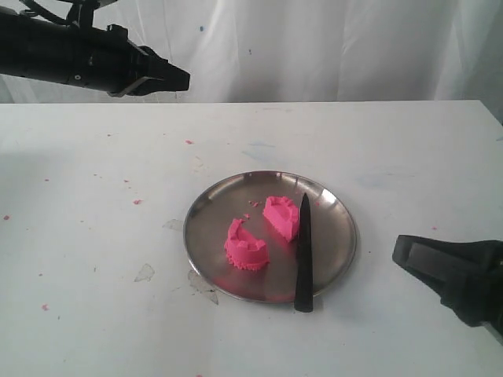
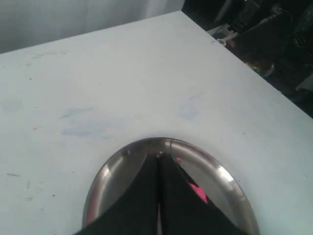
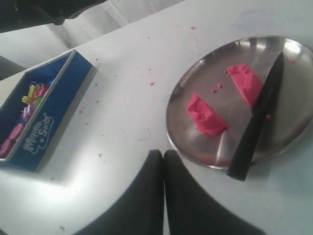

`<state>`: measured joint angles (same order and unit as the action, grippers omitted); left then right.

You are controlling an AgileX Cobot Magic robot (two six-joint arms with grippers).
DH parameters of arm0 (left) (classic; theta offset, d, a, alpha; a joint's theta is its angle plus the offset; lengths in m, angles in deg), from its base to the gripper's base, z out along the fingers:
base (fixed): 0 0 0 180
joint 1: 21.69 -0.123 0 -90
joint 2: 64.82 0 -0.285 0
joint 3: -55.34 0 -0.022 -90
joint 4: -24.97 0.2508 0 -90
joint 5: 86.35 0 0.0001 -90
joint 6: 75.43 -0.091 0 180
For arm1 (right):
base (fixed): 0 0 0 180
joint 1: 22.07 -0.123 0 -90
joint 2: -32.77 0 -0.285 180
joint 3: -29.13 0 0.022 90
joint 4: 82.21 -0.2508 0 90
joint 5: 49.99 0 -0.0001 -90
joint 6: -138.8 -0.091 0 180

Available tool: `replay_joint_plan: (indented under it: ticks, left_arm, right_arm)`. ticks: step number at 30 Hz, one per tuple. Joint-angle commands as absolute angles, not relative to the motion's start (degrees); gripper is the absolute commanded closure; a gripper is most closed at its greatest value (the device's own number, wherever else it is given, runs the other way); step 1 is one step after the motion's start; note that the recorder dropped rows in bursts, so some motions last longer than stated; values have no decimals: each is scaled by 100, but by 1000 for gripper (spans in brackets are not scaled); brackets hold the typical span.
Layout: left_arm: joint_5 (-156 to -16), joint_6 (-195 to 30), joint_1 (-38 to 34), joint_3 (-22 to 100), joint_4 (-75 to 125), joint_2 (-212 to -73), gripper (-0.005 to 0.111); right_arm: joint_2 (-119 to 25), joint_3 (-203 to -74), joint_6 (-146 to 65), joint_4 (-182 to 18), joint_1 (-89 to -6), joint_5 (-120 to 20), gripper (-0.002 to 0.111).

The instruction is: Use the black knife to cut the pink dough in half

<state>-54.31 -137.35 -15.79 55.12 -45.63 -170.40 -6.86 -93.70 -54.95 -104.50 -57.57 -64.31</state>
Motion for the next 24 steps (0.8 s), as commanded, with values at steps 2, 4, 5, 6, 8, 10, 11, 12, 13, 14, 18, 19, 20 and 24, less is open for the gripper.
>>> replay_joint_plan:
  ticks: [2,4,5,6,8,10,11,12,13,14,18,19,20,24]
  left_arm:
    - [-5781,-13733,-1588,5483,-4648,-16969,107]
    - [-5953,-13733,-1588,5483,-4648,-16969,107]
    - [-6013,-13733,-1588,5483,-4648,-16969,107]
    - [-6063,-13733,-1588,5483,-4648,-16969,107]
    - [-6241,-13733,-1588,5483,-4648,-16969,107]
    - [-6339,-13733,-1588,5483,-4648,-16969,107]
    - [-6382,-13733,-1588,5483,-4648,-16969,107]
    - [-6447,-13733,-1588,5483,-4648,-16969,107]
    - [-6482,-13733,-1588,5483,-4648,-16969,107]
    - [-6494,-13733,-1588,5483,-4648,-16969,107]
    - [-6537,-13733,-1588,5483,-4648,-16969,107]
    - [-6537,-13733,-1588,5483,-4648,-16969,107]
    - [-6537,-13733,-1588,5483,-4648,-16969,107]
    - [-6537,-13733,-1588,5483,-4648,-16969,107]
  right_arm:
    - [-652,-9350,-4882,-11496,-5983,-6577,108]
    - [-652,-9350,-4651,-11643,-6121,-6632,108]
    - [-652,-9350,-4583,-11693,-6171,-6644,108]
    - [-652,-9350,-4583,-11730,-6222,-6644,108]
    - [-652,-9350,-4597,-11773,-6264,-6644,108]
    - [-652,-9350,-4597,-11858,-6264,-6644,108]
    - [-652,-9350,-4597,-11858,-6264,-6644,108]
    - [-652,-9350,-4597,-11858,-6264,-6644,108]
    - [-652,-9350,-4597,-11858,-6264,-6644,108]
    - [-652,-9350,-4597,-11847,-6264,-6644,108]
    - [-652,-9350,-4597,-11847,-6264,-6644,108]
    - [-652,-9350,-4597,-11847,-6264,-6644,108]
    - [-652,-9350,-4597,-11847,-6264,-6644,108]
    - [-652,-9350,-4513,-11484,-6264,-6252,108]
